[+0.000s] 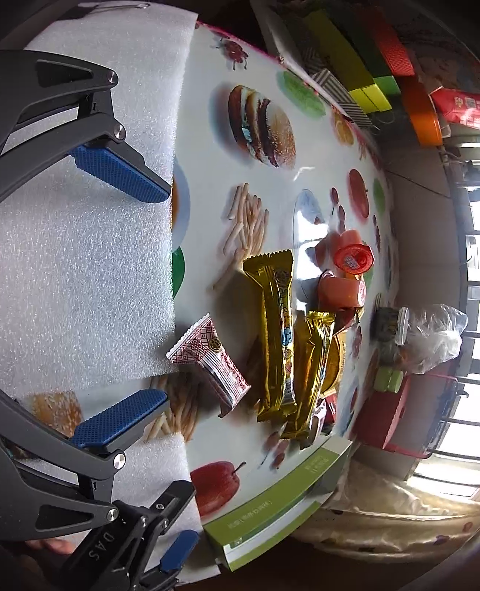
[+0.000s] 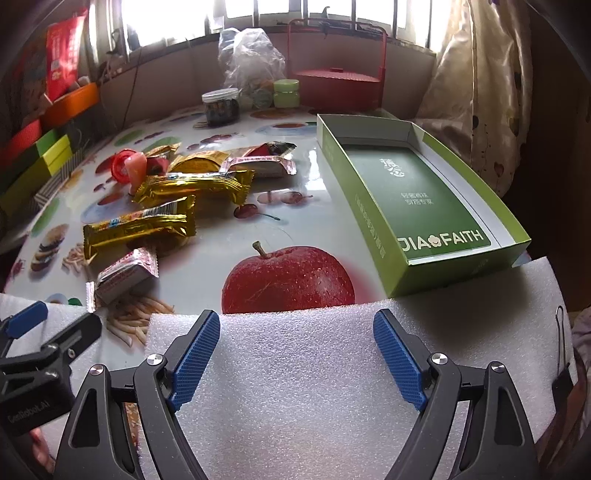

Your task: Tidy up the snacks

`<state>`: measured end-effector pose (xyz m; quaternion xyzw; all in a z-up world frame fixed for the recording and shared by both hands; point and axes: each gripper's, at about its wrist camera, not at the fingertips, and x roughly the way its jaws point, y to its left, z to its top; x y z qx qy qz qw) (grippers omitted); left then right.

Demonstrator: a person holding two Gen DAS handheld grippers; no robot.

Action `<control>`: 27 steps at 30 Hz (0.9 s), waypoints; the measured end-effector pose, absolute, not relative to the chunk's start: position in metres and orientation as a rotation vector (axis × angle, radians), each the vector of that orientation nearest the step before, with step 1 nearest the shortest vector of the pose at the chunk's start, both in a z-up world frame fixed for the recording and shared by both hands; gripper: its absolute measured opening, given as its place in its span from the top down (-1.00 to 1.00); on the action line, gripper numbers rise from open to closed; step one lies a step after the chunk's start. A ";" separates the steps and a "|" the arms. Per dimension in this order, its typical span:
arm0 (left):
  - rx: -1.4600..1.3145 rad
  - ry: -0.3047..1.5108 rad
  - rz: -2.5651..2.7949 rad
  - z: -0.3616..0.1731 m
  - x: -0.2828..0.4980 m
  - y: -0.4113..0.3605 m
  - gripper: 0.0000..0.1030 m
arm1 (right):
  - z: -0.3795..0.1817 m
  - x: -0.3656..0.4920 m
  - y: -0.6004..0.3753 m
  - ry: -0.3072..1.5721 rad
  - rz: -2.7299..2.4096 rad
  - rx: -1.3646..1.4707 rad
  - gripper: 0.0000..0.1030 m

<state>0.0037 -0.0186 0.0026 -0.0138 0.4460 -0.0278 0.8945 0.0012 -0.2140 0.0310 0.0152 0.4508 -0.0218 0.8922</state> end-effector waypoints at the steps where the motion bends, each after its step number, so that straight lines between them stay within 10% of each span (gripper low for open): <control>1: -0.034 0.924 -0.059 0.002 0.004 -0.018 -0.97 | 0.031 0.001 -0.214 0.934 -0.045 0.031 -0.67; 27: 0.031 0.921 -0.031 -0.002 0.003 -0.025 -0.97 | 0.029 0.000 -0.215 0.925 -0.057 0.034 -0.68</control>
